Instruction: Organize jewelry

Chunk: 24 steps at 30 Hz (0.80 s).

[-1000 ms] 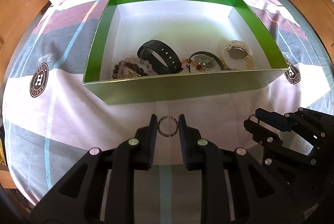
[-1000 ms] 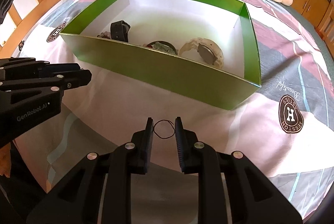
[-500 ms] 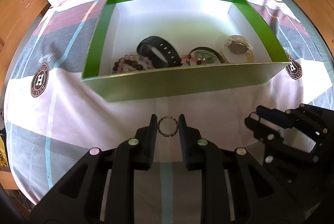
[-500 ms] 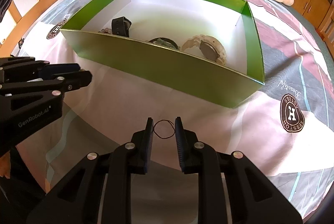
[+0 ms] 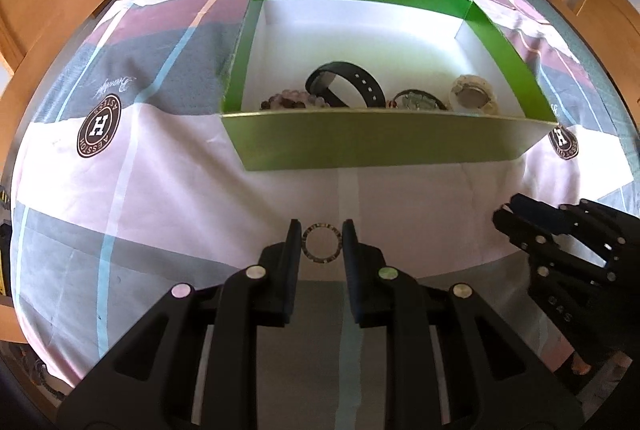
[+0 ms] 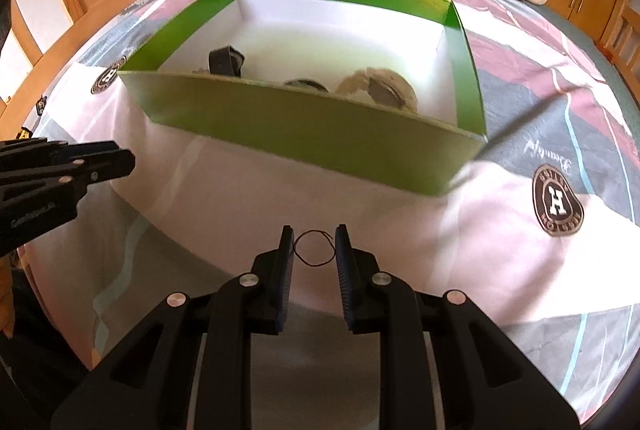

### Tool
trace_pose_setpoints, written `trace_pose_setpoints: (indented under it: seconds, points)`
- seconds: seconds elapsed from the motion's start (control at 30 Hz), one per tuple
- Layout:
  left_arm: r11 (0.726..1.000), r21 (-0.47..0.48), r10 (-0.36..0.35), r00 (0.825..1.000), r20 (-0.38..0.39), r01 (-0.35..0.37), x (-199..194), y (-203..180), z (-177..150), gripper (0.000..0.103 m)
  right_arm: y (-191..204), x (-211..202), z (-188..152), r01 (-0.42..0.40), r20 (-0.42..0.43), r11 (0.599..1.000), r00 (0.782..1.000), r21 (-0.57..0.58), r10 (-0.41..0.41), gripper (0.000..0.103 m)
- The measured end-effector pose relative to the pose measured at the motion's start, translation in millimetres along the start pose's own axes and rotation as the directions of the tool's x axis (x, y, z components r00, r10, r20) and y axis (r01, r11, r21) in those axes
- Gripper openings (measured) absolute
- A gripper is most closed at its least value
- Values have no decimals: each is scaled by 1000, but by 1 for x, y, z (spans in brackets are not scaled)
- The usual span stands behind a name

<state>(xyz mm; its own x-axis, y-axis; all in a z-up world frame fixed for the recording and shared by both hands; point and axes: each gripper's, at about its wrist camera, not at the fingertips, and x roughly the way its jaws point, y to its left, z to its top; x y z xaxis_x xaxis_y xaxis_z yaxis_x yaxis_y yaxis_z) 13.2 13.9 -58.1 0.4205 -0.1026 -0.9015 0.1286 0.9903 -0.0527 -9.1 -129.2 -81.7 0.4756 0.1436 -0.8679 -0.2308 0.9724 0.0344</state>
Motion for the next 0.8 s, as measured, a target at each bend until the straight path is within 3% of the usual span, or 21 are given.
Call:
trace_pose_setpoints:
  seconds: [0.27,0.8]
  points:
    - [1000,-5,12,1000,-15,-12,7,1,1,21,12,8,17,-11,7,1000,1000,16,11,21]
    - [997,43,61,995,-84,-58,42,-12,-13,21,0,10,9,42,-35,998,999,39,-40,21]
